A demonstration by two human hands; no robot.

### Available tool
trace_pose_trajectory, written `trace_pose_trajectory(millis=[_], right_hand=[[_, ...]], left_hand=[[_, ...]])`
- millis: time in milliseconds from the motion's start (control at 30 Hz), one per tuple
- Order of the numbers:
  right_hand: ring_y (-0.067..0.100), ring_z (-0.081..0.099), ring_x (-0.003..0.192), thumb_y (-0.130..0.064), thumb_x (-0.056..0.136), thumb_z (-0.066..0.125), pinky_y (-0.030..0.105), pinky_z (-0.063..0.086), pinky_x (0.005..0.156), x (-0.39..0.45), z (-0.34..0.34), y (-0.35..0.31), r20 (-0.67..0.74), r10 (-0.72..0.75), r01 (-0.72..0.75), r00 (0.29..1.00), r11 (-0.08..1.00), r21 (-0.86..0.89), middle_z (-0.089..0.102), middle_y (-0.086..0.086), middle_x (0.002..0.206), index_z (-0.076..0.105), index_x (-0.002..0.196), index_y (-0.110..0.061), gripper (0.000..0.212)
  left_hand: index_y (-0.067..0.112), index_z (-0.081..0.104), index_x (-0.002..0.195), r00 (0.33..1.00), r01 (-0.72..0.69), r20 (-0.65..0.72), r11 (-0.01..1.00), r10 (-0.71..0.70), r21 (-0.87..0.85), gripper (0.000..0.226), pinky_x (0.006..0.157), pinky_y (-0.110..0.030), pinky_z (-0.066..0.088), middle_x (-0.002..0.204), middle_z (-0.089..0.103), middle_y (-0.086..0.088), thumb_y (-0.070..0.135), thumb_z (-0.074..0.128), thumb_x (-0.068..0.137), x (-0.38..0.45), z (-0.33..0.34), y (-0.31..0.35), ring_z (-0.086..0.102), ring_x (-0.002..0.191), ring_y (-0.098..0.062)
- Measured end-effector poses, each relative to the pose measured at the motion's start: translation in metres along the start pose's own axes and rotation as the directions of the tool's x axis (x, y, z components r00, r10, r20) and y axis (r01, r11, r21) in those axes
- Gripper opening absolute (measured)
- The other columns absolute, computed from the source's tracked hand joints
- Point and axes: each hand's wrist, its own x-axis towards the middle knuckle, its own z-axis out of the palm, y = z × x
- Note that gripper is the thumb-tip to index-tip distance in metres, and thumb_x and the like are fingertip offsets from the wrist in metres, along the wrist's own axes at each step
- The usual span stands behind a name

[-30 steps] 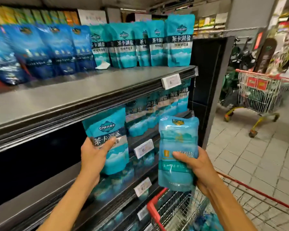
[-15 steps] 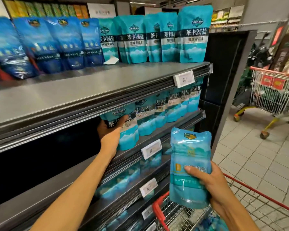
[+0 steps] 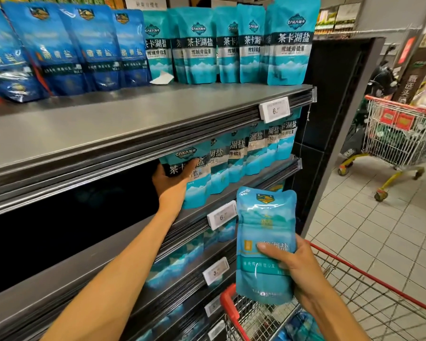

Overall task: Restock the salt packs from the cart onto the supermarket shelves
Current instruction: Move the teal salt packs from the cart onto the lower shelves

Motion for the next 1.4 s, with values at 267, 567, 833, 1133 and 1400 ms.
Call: trace_pose_trajectory(millis=[267,567,833,1133,1400], right_hand=[[0.040,0.073,0.096,-0.013,0.064,0.090,0.041,0.061,0.070,0.006,0.020,0.006,0.036,0.009,-0.008,0.999,1.000,-0.028,0.074,0.018,0.109,0.070,0.111,-0.012,0.051],[0.037,0.073,0.096,-0.015,0.067,0.090,0.040,0.061,0.071,0.010,0.042,0.011,0.104,0.015,-0.012,0.994,0.999,-0.030,0.075,0.016,0.109,0.075,0.101,-0.021,0.037],[0.034,0.073,0.100,-0.018,0.068,0.088,0.039,0.061,0.075,0.022,0.105,0.021,0.282,0.027,0.001,0.959,0.995,-0.097,0.075,0.012,0.110,0.075,0.105,-0.020,0.039],[0.029,0.071,0.104,-0.023,0.068,0.086,0.064,0.047,0.100,0.023,0.245,0.037,0.514,0.036,0.048,0.857,0.988,-0.149,0.077,0.004,0.108,0.073,0.108,-0.018,0.043],[0.013,0.067,0.057,-0.007,0.077,0.081,0.026,0.054,0.053,0.016,0.358,0.055,0.476,0.000,0.097,0.879,0.979,-0.180,0.066,-0.005,0.055,0.062,0.064,-0.013,0.023]], left_hand=[[0.009,0.052,0.119,0.998,-0.026,0.053,0.999,0.027,-0.020,0.056,0.064,-0.004,0.050,0.107,0.061,0.003,0.000,0.082,0.072,-0.003,-0.010,0.000,0.064,0.088,0.002],[0.014,0.060,0.108,0.994,0.077,0.052,0.965,-0.093,0.251,0.021,0.065,-0.016,0.044,0.102,0.061,-0.002,0.030,0.050,0.100,-0.007,-0.049,-0.006,0.059,0.080,-0.008],[0.017,0.060,0.096,0.997,-0.044,-0.059,0.987,0.053,0.158,0.030,0.055,-0.022,0.043,0.088,0.065,0.002,0.006,0.032,0.098,-0.028,-0.145,0.034,0.059,0.073,-0.009],[0.013,0.056,0.093,0.942,-0.146,-0.253,0.949,0.220,0.281,0.017,0.054,-0.021,0.042,0.082,0.061,-0.003,0.006,0.043,0.101,-0.092,-0.275,0.083,0.054,0.064,-0.008],[0.022,0.054,0.092,0.844,-0.108,-0.396,0.837,0.362,0.536,0.016,0.056,-0.016,0.043,0.064,0.059,0.007,0.006,0.054,0.096,-0.136,-0.351,0.094,0.053,0.055,-0.004]])
